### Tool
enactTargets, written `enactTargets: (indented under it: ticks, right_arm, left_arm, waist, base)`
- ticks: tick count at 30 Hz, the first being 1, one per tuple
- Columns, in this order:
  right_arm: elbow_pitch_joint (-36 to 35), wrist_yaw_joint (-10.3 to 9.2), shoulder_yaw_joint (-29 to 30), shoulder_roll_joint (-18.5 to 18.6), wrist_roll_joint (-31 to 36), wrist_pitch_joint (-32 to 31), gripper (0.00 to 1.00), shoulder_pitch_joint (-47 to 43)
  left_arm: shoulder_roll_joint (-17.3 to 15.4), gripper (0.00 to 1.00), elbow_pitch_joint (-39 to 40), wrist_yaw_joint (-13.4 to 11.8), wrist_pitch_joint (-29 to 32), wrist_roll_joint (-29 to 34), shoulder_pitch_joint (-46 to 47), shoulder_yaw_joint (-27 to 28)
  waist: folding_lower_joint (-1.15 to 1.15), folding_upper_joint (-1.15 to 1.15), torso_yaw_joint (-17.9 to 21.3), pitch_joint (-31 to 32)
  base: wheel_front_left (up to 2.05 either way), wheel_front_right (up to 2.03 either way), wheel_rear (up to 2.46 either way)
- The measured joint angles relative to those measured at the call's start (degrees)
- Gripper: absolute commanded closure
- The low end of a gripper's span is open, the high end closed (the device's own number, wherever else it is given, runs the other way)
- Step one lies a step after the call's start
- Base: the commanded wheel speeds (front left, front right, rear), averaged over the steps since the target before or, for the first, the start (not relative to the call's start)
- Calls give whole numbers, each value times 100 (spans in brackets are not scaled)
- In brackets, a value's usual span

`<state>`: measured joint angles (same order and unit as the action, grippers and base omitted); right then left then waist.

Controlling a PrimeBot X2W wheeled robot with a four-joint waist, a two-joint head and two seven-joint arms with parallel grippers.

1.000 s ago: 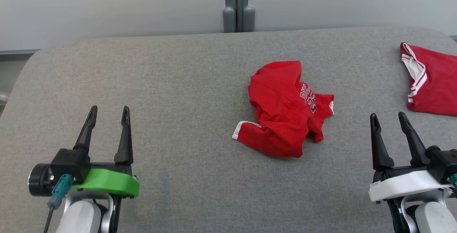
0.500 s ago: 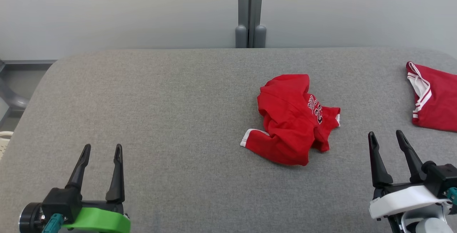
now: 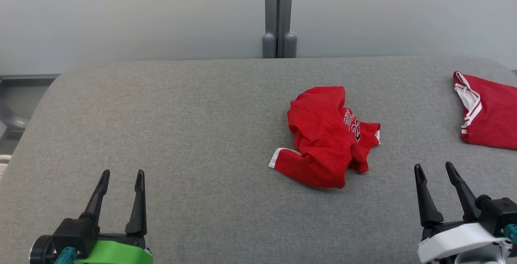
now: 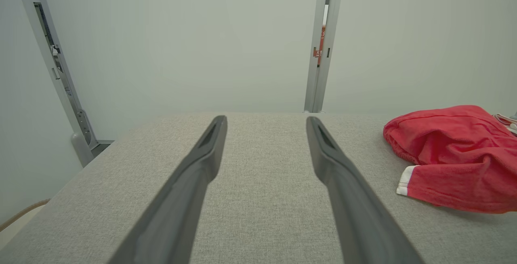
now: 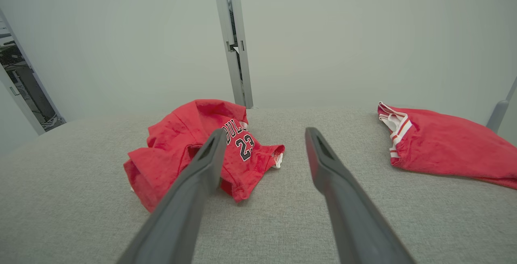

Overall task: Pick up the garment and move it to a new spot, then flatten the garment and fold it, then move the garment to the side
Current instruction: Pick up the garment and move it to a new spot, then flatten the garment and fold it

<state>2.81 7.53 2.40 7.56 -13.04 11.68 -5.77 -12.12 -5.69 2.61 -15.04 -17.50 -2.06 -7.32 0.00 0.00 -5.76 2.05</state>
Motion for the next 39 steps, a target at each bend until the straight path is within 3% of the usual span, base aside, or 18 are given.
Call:
enactTargets:
  ticks: [39]
  right_arm:
    - [120,0,120,-96,22,-64,0,8]
  left_arm:
    - [232,0,-197,243,0,245,4,257]
  waist:
    - [0,0,40,-28]
  base:
    - [0,0,0]
